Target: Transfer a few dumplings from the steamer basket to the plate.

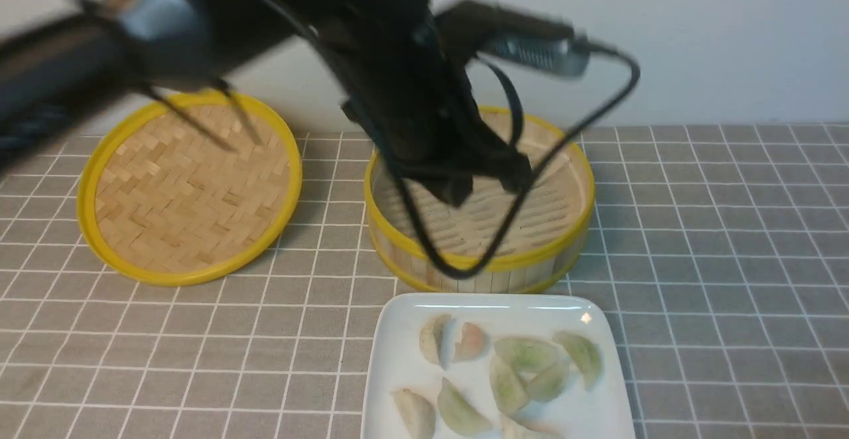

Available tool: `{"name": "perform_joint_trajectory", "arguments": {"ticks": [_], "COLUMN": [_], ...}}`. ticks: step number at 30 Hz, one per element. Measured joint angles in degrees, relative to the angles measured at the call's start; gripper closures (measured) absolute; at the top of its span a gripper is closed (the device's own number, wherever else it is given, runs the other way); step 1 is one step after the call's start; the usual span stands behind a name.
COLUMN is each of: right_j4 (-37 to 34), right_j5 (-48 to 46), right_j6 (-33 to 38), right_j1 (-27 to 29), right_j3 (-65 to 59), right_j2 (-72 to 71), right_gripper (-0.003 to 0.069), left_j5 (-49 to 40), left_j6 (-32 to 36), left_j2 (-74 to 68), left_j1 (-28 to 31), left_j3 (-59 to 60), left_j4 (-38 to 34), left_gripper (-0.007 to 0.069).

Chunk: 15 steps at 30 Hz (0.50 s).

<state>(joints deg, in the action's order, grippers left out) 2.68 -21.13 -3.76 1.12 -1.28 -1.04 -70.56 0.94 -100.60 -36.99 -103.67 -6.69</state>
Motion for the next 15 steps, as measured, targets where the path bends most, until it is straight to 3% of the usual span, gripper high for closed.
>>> {"name": "perform_joint_trajectory", "arguments": {"ticks": [10,15], "right_j4": [0.0,0.0], "right_j5": [0.0,0.0], "right_j6": [0.0,0.0], "right_j1": [0.0,0.0], "right_j3": [0.0,0.0], "right_j2": [0.0,0.0], "right_gripper": [0.0672,0.0672], "left_j5": [-1.3,1.8], "left_j6": [0.7,1.4], "left_j2": [20.1,28.4], "left_j1": [0.0,0.0], "left_j3": [0.6,6.9], "left_j4": [0.9,0.9], "left_gripper": [0.0629,0.0629]}}
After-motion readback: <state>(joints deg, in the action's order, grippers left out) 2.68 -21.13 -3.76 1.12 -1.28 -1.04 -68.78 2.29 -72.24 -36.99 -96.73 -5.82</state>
